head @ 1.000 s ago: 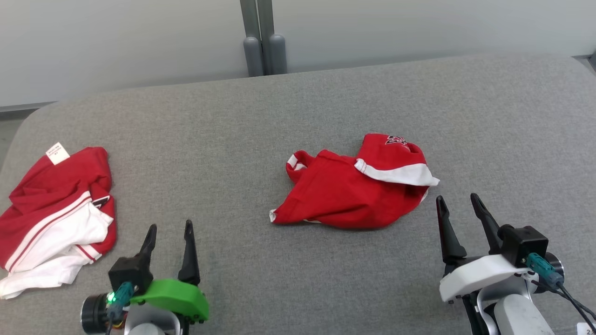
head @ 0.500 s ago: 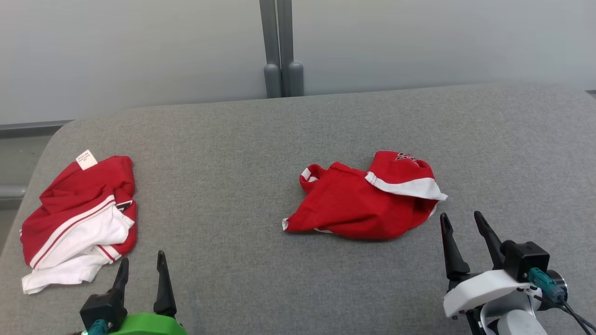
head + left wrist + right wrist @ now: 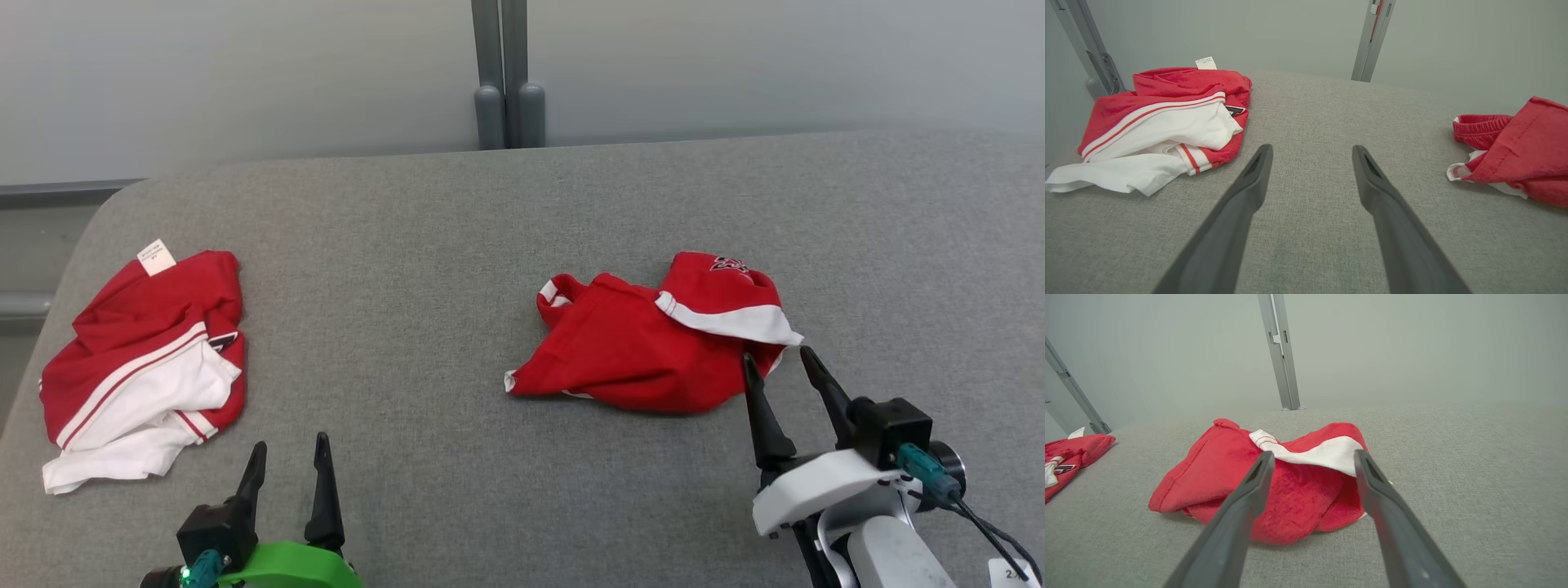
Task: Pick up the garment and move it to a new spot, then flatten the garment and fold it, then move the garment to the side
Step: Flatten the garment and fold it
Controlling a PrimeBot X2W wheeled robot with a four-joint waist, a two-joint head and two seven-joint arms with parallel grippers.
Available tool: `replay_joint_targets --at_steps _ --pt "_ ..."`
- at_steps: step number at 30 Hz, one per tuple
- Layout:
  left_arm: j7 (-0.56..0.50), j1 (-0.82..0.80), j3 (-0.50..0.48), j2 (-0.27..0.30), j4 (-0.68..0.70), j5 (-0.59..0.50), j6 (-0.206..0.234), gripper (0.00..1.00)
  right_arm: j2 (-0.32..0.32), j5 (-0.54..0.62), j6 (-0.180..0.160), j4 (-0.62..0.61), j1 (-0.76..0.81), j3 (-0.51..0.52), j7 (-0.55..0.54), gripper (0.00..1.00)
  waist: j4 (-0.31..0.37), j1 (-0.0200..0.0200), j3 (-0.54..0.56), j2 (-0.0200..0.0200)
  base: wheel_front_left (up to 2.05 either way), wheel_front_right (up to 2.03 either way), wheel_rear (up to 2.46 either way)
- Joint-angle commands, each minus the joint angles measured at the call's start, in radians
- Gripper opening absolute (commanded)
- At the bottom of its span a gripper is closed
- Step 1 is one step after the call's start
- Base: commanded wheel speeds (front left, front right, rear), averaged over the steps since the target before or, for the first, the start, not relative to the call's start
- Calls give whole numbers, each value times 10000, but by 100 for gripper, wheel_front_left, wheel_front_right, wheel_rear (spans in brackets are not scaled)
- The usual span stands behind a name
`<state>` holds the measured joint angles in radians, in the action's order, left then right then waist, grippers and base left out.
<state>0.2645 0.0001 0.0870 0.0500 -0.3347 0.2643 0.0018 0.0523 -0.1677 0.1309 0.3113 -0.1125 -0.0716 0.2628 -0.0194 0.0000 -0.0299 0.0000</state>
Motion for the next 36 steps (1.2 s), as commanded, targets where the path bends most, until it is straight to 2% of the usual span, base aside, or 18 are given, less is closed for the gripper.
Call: replay_joint_targets --at_steps 1,16,25,30,32,33,35,36 --pt "-1 -237 72 13 -11 121 65 100 104 91 -3 91 -304 -98 30 100 -196 0 -253 0 0 0 0" --pt "-1 -849 654 14 -22 471 264 100 771 833 -3 1946 -2261 -741 30 100 -891 0 -1384 0 0 0 0" --pt "-1 -1063 832 15 1 618 339 100 792 1035 -3 2226 -2536 -632 30 100 -970 0 -1733 0 0 0 0" --pt "-1 -1167 886 15 11 653 327 100 737 937 -3 1959 -2582 -448 30 100 -984 0 -1815 0 0 0 0" --pt "-1 -1140 900 15 -4 666 326 100 734 915 -3 1828 -2490 -403 30 78 -981 0 -1796 0 0 0 0" --pt "-1 -1127 906 15 -16 662 325 100 725 895 -3 1757 -2437 -390 30 60 -976 0 -1784 0 0 0 0" --pt "-1 -1096 895 15 -35 672 327 100 707 872 -3 1633 -2343 -382 30 29 -962 0 -1750 0 0 0 0" --pt "-1 -1078 893 15 -45 671 324 100 688 819 -3 1539 -2313 -358 30 0 -957 0 -1733 0 0 0 0"
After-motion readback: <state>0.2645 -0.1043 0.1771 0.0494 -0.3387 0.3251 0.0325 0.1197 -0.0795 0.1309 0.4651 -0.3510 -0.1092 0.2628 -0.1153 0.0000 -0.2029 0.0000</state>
